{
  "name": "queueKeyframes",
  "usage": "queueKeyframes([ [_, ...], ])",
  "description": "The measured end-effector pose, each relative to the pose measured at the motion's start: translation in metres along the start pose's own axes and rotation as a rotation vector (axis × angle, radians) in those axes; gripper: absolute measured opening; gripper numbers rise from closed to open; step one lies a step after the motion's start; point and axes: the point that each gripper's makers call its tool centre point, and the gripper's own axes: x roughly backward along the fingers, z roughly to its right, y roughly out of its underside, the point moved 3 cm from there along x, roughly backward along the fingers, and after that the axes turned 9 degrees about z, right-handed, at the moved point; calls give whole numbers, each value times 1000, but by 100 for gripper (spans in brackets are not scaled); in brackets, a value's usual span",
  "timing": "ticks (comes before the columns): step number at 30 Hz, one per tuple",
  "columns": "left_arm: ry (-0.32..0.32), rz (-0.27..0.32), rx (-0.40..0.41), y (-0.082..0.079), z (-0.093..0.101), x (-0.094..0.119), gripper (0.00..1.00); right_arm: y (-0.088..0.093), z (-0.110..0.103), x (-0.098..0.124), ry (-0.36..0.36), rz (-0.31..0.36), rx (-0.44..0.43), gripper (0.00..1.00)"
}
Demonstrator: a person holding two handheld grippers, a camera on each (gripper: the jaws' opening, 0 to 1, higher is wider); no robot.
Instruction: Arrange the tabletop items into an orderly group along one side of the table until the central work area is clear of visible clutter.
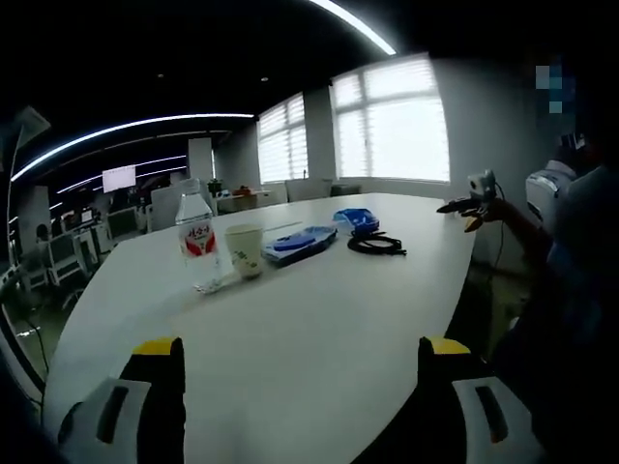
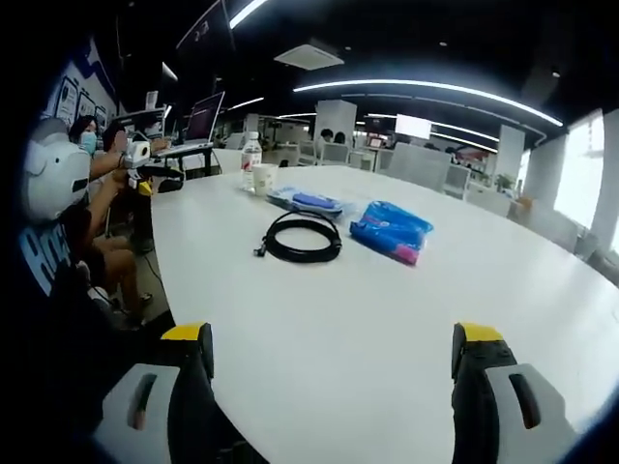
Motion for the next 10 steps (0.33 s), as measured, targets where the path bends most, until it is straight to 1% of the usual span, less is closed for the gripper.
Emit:
queueKeyframes([
  [10,8,-3,-5,1,2,0,100,4,0,-3,-2,-16,2,100],
])
